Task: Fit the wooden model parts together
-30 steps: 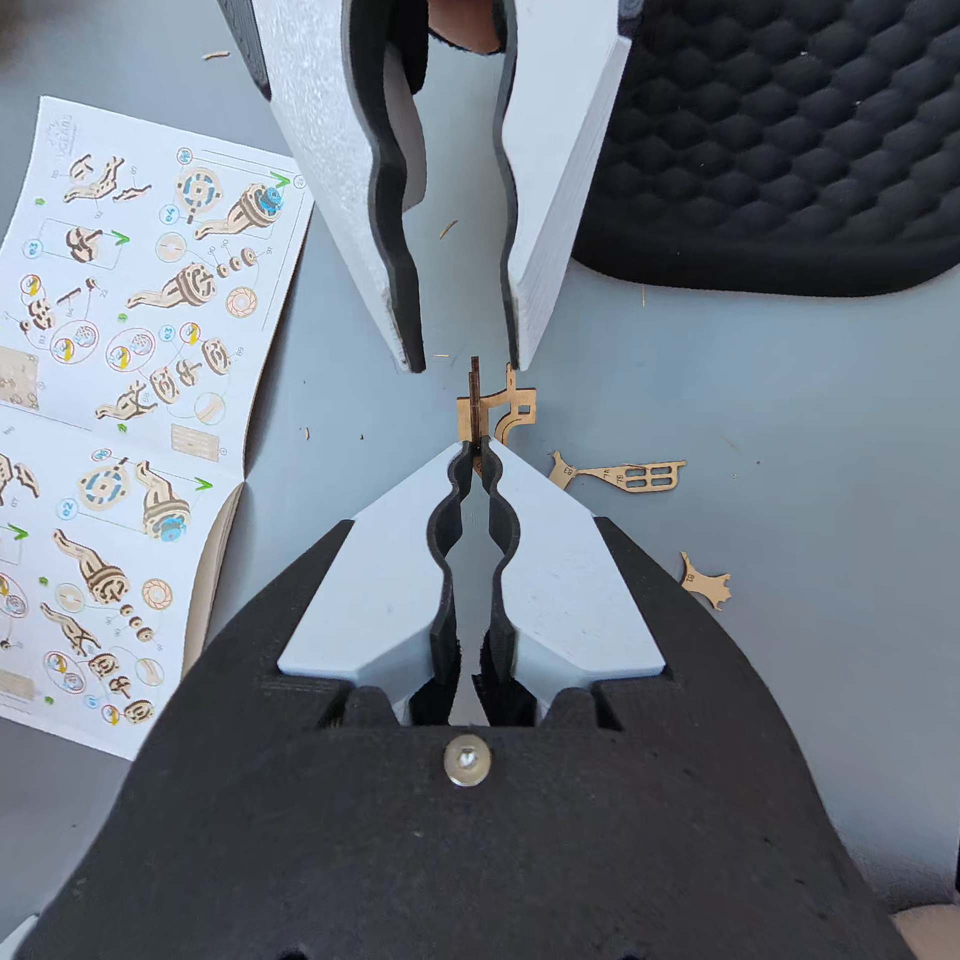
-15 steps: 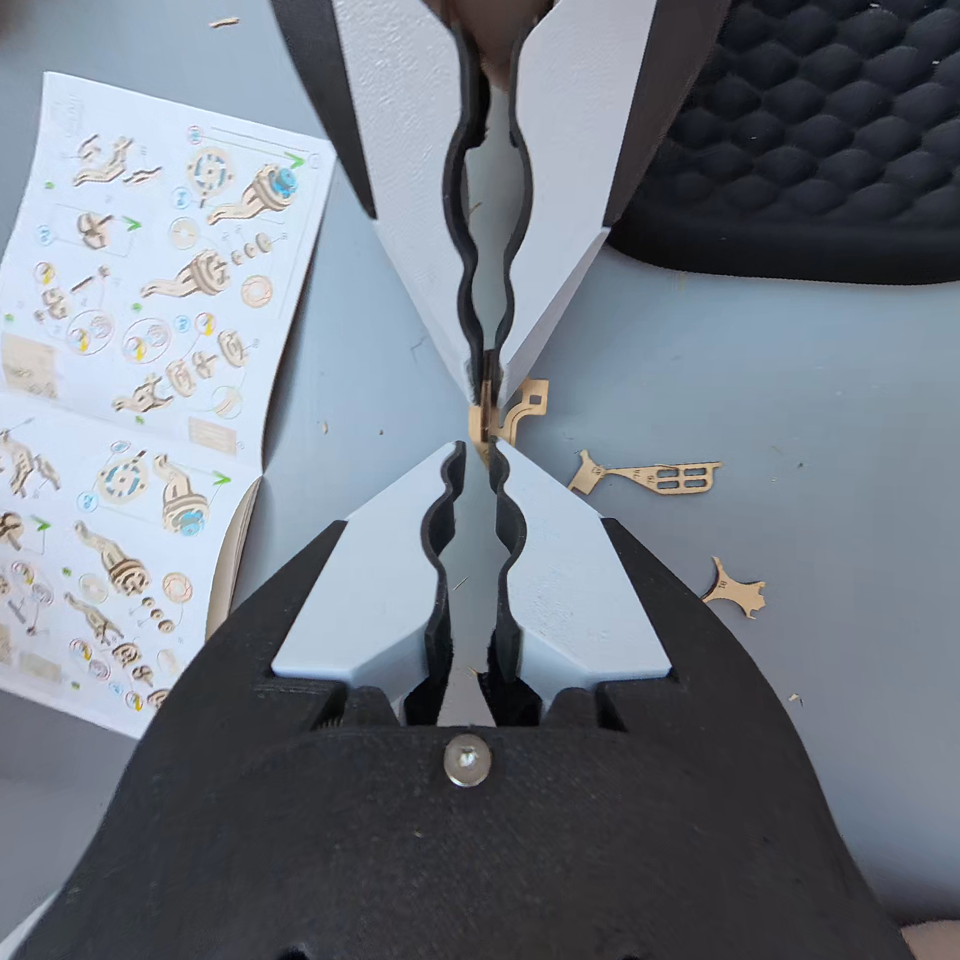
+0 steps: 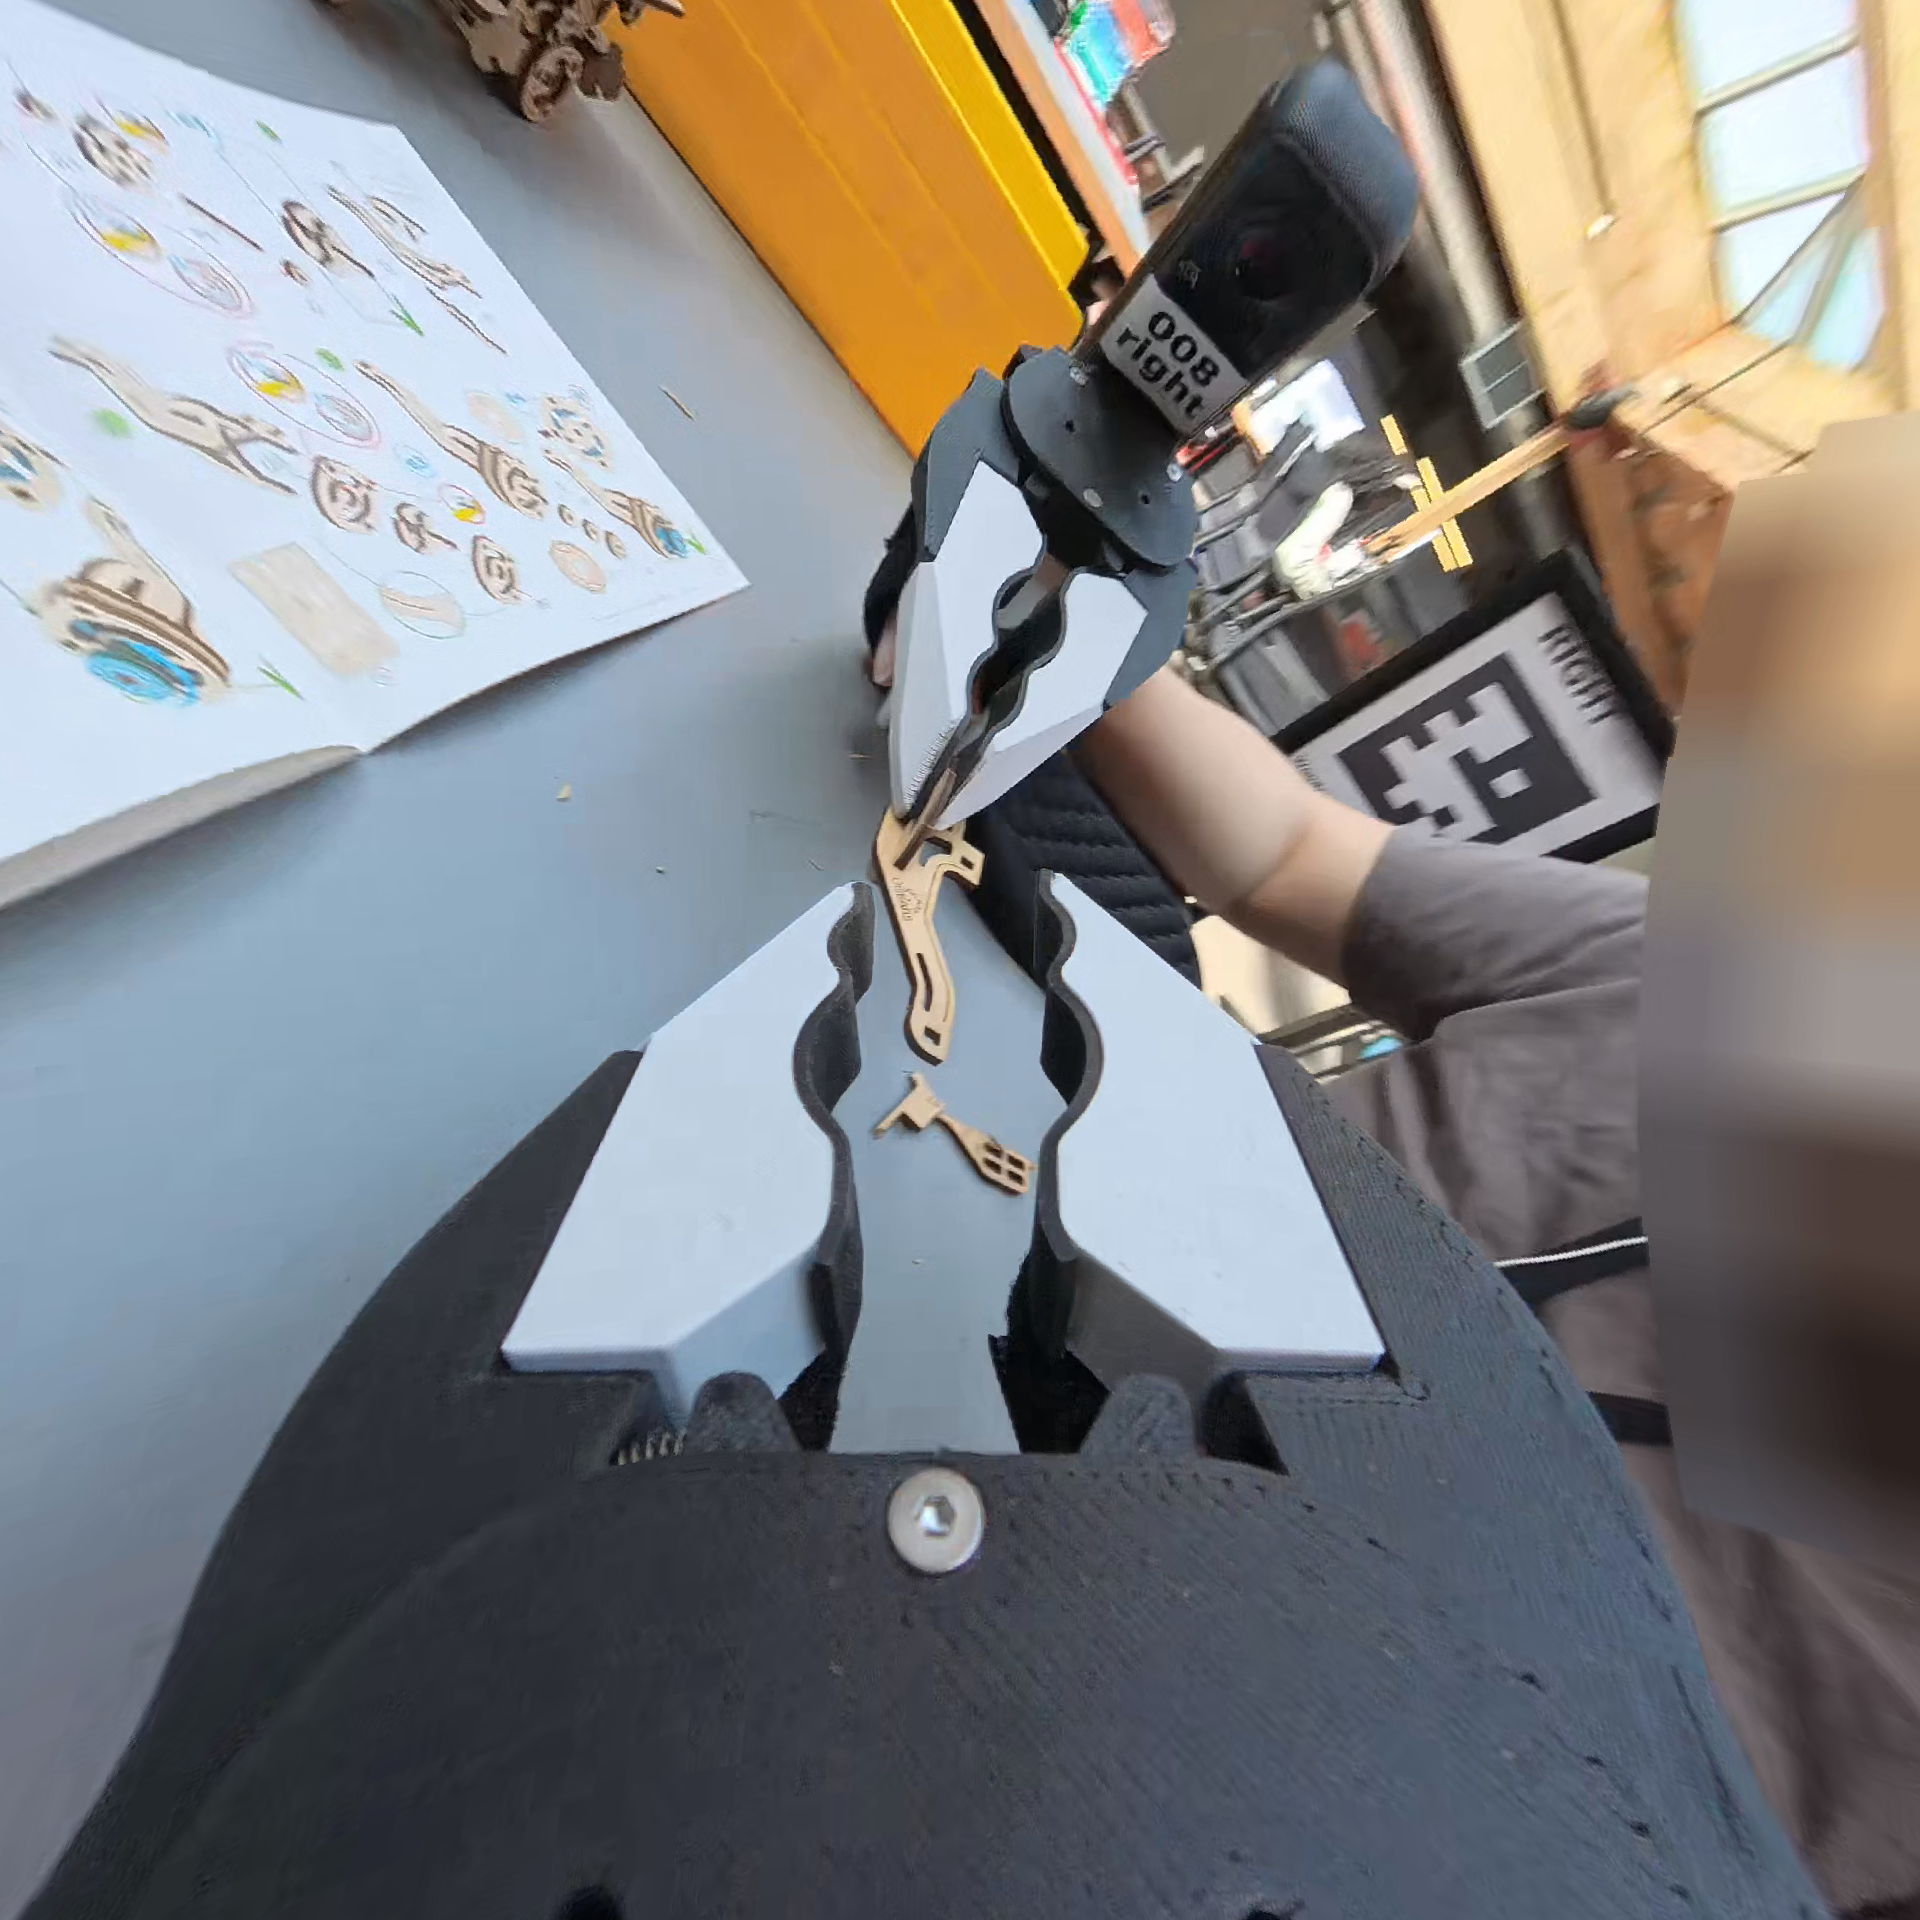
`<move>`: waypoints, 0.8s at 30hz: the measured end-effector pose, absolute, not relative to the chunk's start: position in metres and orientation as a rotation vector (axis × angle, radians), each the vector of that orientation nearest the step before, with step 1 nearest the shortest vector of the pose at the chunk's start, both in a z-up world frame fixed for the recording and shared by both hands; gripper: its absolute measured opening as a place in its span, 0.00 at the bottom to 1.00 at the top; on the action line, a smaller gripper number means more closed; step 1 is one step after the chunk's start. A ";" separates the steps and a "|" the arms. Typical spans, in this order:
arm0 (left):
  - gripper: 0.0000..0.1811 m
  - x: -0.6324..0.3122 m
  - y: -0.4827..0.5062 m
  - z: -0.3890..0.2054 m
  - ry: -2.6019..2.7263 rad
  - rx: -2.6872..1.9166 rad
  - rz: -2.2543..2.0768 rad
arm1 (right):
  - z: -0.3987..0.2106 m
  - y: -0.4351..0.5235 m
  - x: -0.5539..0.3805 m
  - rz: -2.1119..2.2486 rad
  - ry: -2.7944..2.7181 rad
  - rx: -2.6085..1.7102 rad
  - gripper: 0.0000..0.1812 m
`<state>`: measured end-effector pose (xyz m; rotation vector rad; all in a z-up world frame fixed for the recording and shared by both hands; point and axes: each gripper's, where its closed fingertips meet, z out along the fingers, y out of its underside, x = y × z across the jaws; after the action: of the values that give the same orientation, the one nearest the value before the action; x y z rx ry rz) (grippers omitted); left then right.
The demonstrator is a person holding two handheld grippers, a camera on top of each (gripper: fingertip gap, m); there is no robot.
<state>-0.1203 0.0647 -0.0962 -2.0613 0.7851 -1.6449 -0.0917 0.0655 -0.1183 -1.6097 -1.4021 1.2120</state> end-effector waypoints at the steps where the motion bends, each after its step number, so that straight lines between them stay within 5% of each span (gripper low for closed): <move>1: 0.13 -0.119 0.062 -0.099 0.777 -2.088 -1.693 | -0.116 0.067 -0.093 1.175 -1.405 -1.574 0.00; 7: 0.03 -0.109 0.048 -0.123 0.885 -2.204 -1.662 | -0.118 0.059 -0.096 1.112 -1.499 -1.485 0.01; 24: 0.00 -0.107 0.038 -0.152 0.880 -2.386 -1.714 | -0.146 0.046 -0.096 1.034 -1.746 -1.550 0.05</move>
<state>-0.1071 0.0378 -0.1518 -2.3863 0.8804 -1.7139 -0.0955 0.0463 -0.1456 -1.5502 -1.7459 1.0340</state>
